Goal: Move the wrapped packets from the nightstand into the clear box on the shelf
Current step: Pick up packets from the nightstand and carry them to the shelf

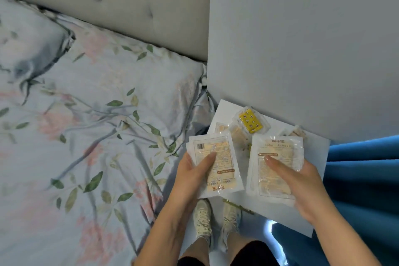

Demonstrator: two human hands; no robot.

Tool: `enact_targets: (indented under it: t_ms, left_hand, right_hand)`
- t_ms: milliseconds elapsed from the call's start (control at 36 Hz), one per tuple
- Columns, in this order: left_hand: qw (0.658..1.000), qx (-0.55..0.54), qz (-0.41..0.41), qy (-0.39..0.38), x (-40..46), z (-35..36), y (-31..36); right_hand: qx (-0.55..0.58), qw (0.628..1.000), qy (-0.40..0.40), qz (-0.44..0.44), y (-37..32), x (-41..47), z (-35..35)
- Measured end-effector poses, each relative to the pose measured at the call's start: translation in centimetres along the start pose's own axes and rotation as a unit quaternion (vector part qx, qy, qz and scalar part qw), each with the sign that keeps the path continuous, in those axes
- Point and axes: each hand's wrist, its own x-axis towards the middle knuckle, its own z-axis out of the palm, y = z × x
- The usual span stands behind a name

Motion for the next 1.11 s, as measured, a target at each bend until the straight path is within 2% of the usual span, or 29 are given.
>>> enact_targets:
  t_ms: [278,444,667,889,1111]
  left_hand:
    - [0.996,-0.01,0.068,0.051,-12.1,-5.2,4.8]
    - [0.982,-0.006,0.133,0.13,-17.6,-6.2,5.9]
    - [0.955,-0.097,0.157,0.232,-25.3,-4.1,3.2]
    - [0.908,-0.131,0.183,0.353,-33.7,-3.4,-0.6]
    - [0.829,-0.24,0.221,0.455,-43.0,-5.9,-5.1]
  right_hand:
    - [-0.038,0.992,-0.117,0.0,-2.8,-10.4,4.3]
    - [-0.101,0.976,-0.186,-0.043,-5.3,-12.2,4.4]
    - [-0.167,0.943,-0.272,-0.093,-7.6,-15.7,3.1]
    - [-0.217,0.897,-0.361,-0.129,-8.9,-20.6,4.9]
    - [-0.281,0.826,-0.471,-0.132,-5.6,-28.4,9.0]
